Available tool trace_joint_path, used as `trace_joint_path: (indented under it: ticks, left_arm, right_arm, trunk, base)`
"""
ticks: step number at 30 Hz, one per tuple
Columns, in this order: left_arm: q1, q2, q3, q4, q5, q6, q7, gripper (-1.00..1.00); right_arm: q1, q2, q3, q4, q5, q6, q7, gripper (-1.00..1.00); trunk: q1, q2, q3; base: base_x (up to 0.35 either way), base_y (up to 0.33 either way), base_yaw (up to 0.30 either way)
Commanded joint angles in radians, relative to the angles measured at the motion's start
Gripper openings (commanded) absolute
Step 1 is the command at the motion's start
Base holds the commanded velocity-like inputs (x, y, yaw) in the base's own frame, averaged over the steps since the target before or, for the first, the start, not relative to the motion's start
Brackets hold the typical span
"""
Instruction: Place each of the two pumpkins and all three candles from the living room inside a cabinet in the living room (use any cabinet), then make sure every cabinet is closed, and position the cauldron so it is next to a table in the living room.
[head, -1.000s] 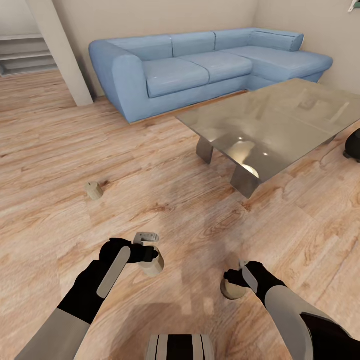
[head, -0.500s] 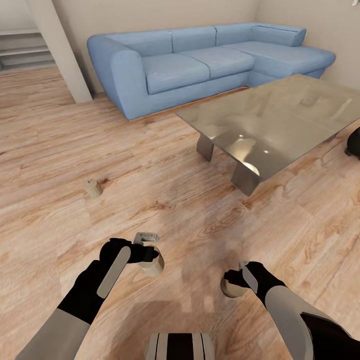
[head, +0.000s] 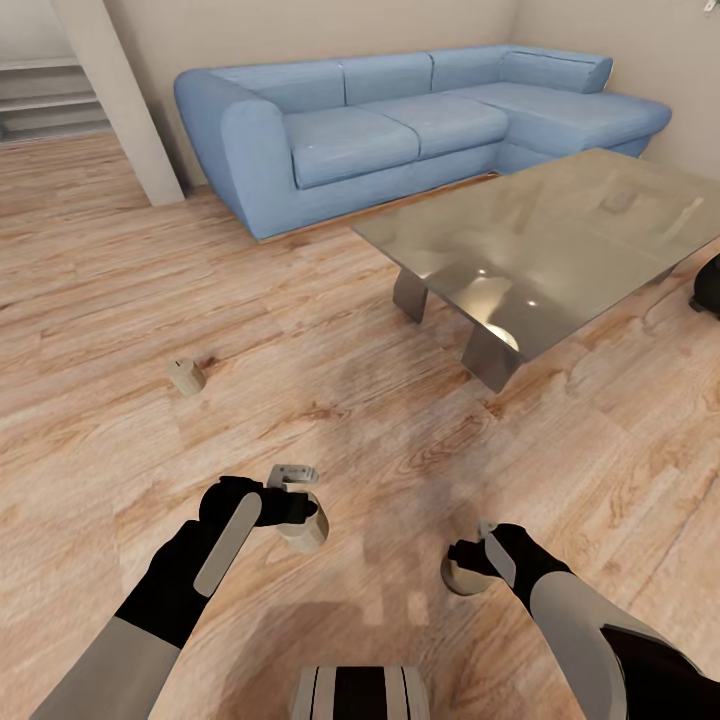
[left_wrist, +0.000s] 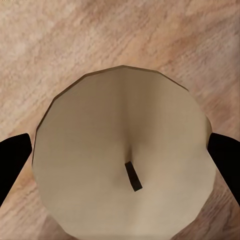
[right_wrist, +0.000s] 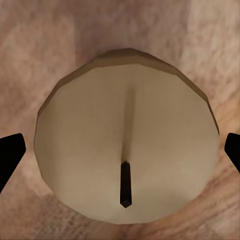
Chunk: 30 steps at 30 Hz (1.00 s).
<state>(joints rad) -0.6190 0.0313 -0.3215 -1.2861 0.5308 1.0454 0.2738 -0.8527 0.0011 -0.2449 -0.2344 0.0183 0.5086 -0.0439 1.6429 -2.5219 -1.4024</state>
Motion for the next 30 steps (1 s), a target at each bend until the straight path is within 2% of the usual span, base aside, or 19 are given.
trace_joint_path:
  ticks: [1, 4, 5, 30]
  left_arm:
    - [-0.001, 0.001, -0.002, -0.001, 0.011, 0.002, 0.010, -1.00]
    - [-0.001, 0.001, -0.003, -0.001, 0.011, 0.002, 0.010, -1.00]
    - [-0.001, 0.001, -0.003, -0.001, 0.011, 0.002, 0.010, -1.00]
    - [-0.001, 0.001, -0.003, -0.001, 0.011, 0.002, 0.010, -1.00]
  right_arm:
    - [0.000, 0.000, -0.003, -0.001, 0.002, 0.005, -0.002, 1.00]
    - [0.000, 0.000, -0.003, 0.000, 0.002, 0.005, -0.002, 1.00]
    - [0.000, 0.000, -0.003, 0.001, 0.002, 0.005, -0.002, -1.00]
    - [0.000, 0.000, -0.004, 0.001, 0.001, 0.005, -0.002, -1.00]
  trunk:
    - [0.000, 0.000, -0.001]
    - [0.000, 0.000, -0.001]
    - [0.000, 0.000, -0.001]
    - [0.000, 0.000, -0.001]
  base:
    - [0.000, 0.000, 0.000]
    - [0.000, 0.000, 0.000]
    - [0.000, 0.000, 0.000]
    - [0.000, 0.000, 0.000]
